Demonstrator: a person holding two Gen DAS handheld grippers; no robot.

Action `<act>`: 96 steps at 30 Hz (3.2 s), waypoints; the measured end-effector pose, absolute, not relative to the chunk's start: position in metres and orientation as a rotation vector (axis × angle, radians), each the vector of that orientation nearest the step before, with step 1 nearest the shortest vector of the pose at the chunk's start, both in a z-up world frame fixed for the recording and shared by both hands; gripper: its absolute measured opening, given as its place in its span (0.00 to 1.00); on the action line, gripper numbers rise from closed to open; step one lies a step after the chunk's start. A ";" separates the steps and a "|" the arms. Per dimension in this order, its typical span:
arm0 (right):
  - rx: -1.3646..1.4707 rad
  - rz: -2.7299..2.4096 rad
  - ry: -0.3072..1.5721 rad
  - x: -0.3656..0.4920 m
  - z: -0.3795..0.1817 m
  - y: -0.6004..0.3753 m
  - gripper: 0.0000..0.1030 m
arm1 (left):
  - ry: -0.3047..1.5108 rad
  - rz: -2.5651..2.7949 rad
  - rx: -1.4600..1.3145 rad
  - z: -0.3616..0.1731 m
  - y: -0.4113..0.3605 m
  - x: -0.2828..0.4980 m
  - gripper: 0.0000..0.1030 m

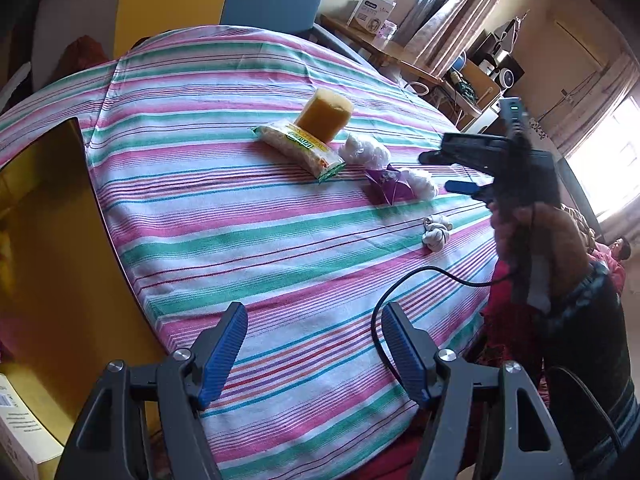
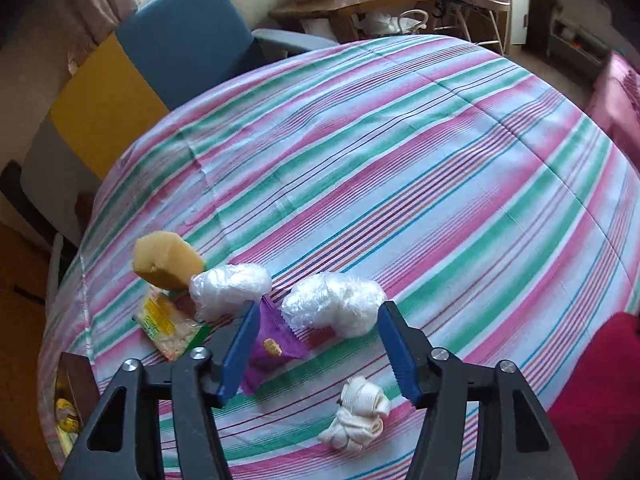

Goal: Organize objects
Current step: 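Grasp the plastic-wrapped white bundle with the right gripper while the left grasps the white knotted cloth, then carry the white knotted cloth into the gold tray and open the left gripper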

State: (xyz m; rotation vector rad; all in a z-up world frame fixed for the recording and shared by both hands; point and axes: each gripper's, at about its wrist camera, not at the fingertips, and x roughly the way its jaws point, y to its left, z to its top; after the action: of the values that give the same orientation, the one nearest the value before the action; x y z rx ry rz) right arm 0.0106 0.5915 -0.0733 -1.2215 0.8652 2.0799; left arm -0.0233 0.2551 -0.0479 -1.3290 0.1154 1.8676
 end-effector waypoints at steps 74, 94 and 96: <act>-1.028 2.188 0.952 0.052 -0.064 0.610 0.45 | 0.370 1.690 -1.138 -0.070 0.409 0.014 0.27; -1.163 2.160 0.759 0.028 -0.071 0.595 0.45 | 0.071 2.206 -1.290 -0.038 0.137 -0.089 0.27; -1.155 2.175 0.747 0.027 -0.068 0.593 0.45 | 0.052 2.254 -1.337 -0.044 0.115 -0.113 0.27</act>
State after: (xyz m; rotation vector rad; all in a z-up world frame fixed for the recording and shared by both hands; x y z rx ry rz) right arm 0.0274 0.5927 -0.0683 -1.1546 0.7470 2.1752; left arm -0.1130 0.1146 -0.0437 -1.3368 0.0521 2.2539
